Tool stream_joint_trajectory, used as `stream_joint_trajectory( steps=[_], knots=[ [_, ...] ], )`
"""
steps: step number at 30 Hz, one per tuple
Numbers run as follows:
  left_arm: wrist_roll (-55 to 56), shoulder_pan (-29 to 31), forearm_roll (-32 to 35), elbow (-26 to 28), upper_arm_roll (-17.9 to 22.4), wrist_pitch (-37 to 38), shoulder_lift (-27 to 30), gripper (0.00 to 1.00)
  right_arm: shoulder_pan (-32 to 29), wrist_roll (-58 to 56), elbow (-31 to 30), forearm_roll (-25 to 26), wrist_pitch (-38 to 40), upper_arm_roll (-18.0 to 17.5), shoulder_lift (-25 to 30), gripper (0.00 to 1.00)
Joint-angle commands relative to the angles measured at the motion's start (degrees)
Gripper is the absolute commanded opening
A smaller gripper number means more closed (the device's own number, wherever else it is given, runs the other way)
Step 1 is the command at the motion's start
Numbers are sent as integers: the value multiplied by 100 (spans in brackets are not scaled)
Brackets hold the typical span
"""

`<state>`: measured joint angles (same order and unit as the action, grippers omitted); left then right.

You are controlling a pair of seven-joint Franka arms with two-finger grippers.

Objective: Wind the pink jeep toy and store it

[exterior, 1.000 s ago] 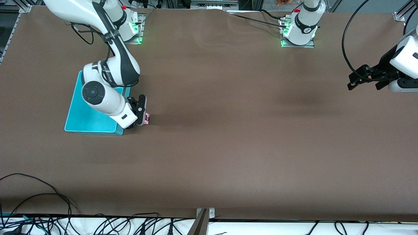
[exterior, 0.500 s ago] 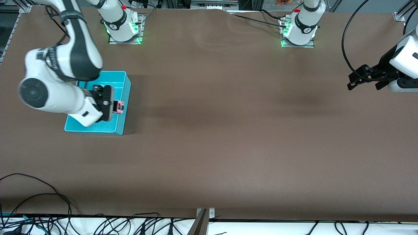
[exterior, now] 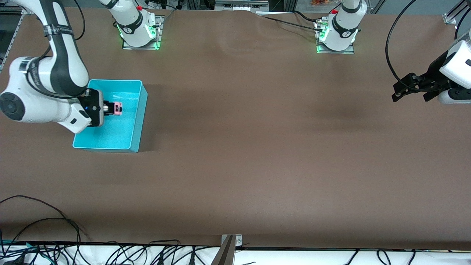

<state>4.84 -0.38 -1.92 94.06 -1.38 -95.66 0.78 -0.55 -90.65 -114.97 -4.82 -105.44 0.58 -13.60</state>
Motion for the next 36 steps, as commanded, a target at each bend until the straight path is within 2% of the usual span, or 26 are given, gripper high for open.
stream_joint_trajectory(
  steps=[1,10,19,23,25,26,27,29,30,36],
  knots=[
    [-71,3,25,-19,6,-5,27,100,20,-111,-939,-142,-582,-5,437,27],
    [-80,3,25,-19,6,-5,27,100,11,-172,-1739,-142,-1259,127,648,27],
    [-71,-6,25,-19,6,-5,27,100,11,-752,-2398,-151,-2155,662,631,27],
    [-71,-15,25,-19,6,-5,27,100,11,-919,-2451,-160,-2235,847,596,30],
    [-71,-15,25,-19,6,-5,27,100,20,-919,-2443,-160,-2244,839,587,36],
    [-71,-15,25,-19,6,-5,27,100,20,-919,-2443,-160,-2253,839,578,44],
    [-71,-15,25,-19,6,-5,27,100,20,-919,-2443,-186,-2270,839,569,64],
    [-71,-6,25,-19,6,-5,27,100,29,-911,-2434,-317,-2297,830,517,80],
    [-71,-6,25,-28,6,-5,27,100,29,-919,-2434,-405,-2306,830,490,100],
    [-71,-6,25,-28,6,-5,27,100,38,-911,-2355,-467,-2280,804,490,100]
  ],
)
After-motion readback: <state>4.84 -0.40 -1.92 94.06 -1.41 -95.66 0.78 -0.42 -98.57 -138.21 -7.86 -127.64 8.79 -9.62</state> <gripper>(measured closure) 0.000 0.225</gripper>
